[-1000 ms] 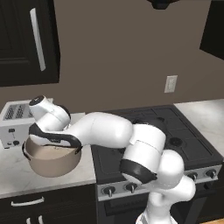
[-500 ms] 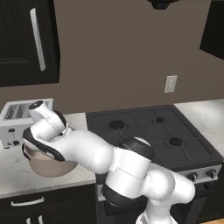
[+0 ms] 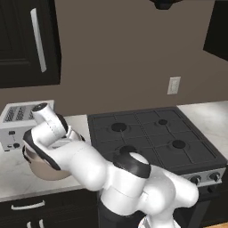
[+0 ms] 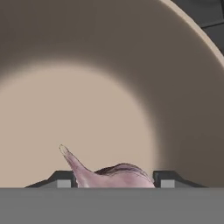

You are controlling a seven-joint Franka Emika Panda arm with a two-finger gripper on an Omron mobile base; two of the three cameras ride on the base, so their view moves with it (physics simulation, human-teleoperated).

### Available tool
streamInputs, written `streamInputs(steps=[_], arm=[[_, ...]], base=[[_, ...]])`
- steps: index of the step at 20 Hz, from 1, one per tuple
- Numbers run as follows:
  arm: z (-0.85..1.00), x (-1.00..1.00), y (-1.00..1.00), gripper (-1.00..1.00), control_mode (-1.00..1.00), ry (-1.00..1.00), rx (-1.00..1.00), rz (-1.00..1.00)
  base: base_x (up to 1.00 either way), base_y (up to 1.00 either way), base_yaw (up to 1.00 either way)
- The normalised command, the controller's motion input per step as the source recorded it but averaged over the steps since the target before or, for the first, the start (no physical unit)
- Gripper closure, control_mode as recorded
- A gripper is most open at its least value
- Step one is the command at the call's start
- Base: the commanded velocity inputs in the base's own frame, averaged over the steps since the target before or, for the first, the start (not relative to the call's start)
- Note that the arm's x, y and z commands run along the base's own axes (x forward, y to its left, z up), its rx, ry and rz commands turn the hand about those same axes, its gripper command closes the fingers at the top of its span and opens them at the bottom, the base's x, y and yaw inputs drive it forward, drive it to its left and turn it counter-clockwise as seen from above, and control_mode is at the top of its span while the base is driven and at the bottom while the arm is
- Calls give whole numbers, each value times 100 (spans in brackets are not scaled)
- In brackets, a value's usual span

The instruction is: Turn on the sink faucet. Then move the garlic from the counter to the sink. Turn off the sink. Move the vegetable from the sink to the pot next to the stove. Finally move the pot to the rear right burner.

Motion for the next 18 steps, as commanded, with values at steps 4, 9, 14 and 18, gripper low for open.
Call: streamInputs(steps=[4, 9, 14, 18], arm=[[0, -4, -5, -100, -100, -6, 4, 0], [5, -5, -5, -100, -100, -9, 0, 0], [16, -9, -1, -100, -100, -10, 0, 0], [30, -10, -10, -100, -100, -12, 0, 0]], base=[[0, 0, 0], [0, 0, 0], [0, 0, 0], [0, 0, 0]])
